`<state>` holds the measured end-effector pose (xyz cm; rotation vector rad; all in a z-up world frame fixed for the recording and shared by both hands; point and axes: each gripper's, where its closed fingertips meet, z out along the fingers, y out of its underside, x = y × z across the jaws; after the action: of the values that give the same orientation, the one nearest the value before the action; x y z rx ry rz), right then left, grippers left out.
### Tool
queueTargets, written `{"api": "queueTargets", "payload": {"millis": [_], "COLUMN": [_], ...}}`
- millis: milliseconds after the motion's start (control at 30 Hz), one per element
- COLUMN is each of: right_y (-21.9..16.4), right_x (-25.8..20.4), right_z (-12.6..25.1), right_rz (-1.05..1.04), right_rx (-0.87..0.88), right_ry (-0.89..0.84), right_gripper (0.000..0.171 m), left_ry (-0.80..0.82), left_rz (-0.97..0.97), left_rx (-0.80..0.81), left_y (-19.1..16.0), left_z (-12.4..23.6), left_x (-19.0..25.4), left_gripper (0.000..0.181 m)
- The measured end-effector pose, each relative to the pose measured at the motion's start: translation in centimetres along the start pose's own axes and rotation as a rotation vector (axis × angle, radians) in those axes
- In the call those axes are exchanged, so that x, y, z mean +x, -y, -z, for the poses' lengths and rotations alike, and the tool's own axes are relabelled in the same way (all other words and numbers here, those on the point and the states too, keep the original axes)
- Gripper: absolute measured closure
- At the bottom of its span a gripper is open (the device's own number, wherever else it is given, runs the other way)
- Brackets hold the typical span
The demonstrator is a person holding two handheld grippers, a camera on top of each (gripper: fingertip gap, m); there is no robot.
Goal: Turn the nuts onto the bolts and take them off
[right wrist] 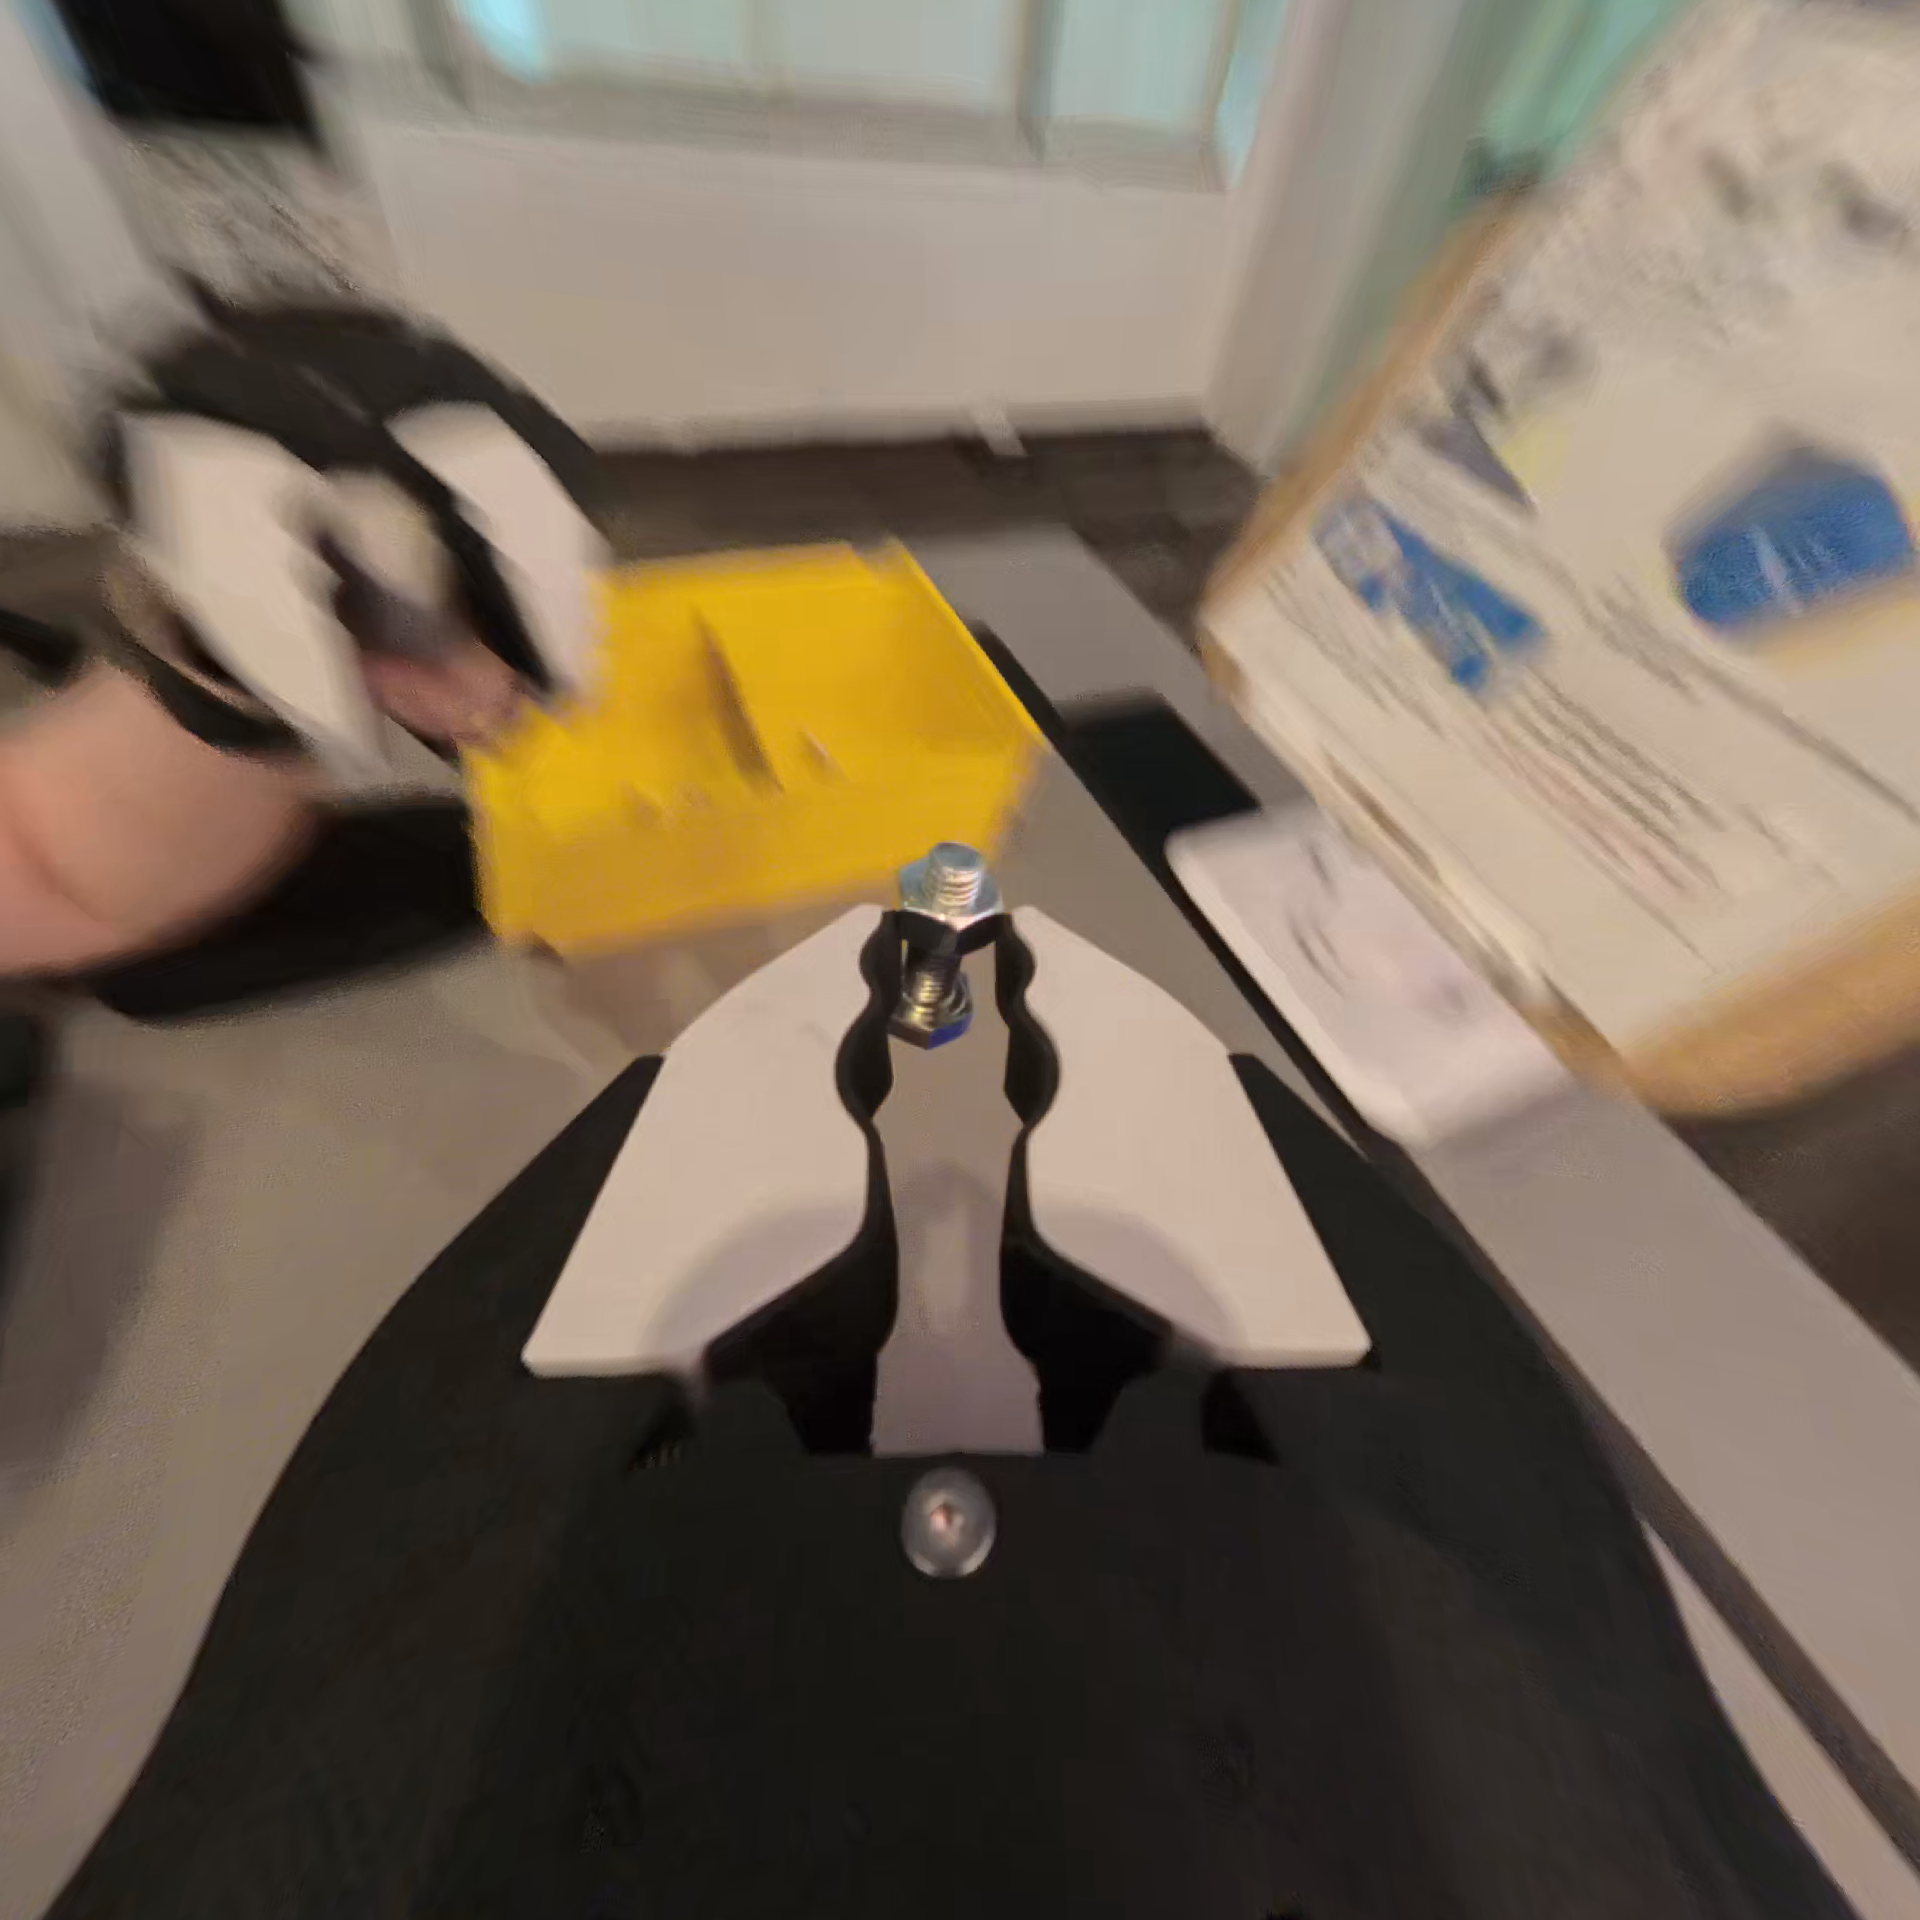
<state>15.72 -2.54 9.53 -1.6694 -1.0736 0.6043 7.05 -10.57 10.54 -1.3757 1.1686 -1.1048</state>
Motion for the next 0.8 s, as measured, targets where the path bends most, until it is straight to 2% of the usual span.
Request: {"api": "queueTargets", "payload": {"millis": [100, 167, 233, 300, 433, 533, 800], "right_y": [-10.7, -17.6, -23.2, -26.8, -30.5, -31.9, -32.5], "right_x": [7.0, 10.0, 10.6, 9.8, 7.9, 8.0, 8.0], "right_z": [5.0, 8.5, 11.0, 12.0, 13.0, 13.9, 14.4], "right_rz": [-0.225, -0.433, -0.607, -0.695, -0.777, -0.784, -0.729], "right_rx": [-0.448, -0.688, -0.898, -1.039, -1.248, -1.348, -1.442], "right_ry": [-0.241, -0.365, -0.408, -0.369, -0.333, -0.389, -0.422], "right_gripper": [0.153, 0.153, 0.153, 0.152, 0.152, 0.152, 0.153], "left_ry": [0.005, 0.01, 0.005, 0.0, -0.004, -0.015, -0.014], "left_rz": [0.012, 0.016, 0.024, 0.026, 0.02, 0.019, -0.003], "left_rx": [-0.024, -0.03, -0.039, -0.044, -0.052, -0.038, -0.02], "left_y": [-0.2, -0.2, -0.3, -0.4, -0.4, 0.0, 0.9], "left_z": [0.2, 0.3, 0.3, 0.3, 0.3, 0.4, 1.3], "left_x": [0.0, -0.1, -0.1, 0.0, 0.2, 0.6, 1.0], "left_gripper": [0.15, 0.151, 0.151, 0.151, 0.152, 0.152, 0.152]}}
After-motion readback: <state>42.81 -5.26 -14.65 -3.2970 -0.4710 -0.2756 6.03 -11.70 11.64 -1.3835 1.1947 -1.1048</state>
